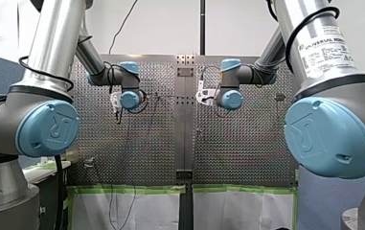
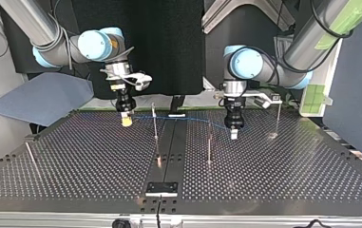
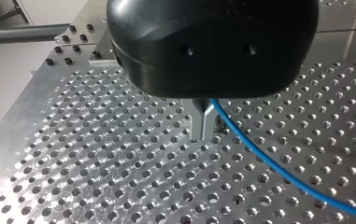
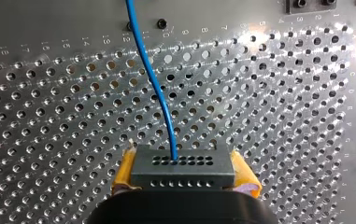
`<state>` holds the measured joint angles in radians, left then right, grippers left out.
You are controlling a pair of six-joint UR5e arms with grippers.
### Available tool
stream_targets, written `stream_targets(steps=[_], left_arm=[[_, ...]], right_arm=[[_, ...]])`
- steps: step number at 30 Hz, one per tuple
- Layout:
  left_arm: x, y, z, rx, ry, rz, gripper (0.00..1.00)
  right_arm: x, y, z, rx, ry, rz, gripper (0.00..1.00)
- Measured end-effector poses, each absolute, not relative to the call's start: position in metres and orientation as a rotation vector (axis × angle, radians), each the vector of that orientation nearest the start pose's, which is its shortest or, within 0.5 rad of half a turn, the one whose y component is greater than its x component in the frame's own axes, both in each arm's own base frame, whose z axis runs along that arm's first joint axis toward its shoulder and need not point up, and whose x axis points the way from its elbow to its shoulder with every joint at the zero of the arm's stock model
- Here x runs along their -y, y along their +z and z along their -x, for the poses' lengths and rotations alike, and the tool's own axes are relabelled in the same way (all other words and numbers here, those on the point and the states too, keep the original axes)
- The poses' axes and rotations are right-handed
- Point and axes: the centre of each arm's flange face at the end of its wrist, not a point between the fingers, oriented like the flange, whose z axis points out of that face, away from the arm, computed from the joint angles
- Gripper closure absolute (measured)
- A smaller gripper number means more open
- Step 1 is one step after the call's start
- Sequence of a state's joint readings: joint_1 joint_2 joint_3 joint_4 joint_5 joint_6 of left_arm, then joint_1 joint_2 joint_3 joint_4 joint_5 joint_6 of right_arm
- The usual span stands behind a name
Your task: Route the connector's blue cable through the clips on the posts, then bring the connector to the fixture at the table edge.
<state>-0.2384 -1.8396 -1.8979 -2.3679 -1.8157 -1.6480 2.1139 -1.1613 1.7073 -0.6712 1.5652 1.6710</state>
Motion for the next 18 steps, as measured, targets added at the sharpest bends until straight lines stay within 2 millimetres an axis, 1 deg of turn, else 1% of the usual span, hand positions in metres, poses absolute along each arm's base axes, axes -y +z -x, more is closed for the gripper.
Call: stream_targets(steps=[5,12,18], left_arm=[[0.236,0.269,-0.513,-1.403,-0.096,0.083,1.00],[0.239,0.257,-0.526,-1.425,-0.096,0.079,1.00],[0.239,0.263,-0.537,-1.416,-0.102,0.086,1.00]], right_arm=[[0.461,0.260,-0.434,0.920,1.753,-1.468,1.00],[0.467,0.252,-0.436,0.925,1.747,-1.481,1.00],[0.475,0.252,-0.437,0.927,1.748,-1.473,1.00]])
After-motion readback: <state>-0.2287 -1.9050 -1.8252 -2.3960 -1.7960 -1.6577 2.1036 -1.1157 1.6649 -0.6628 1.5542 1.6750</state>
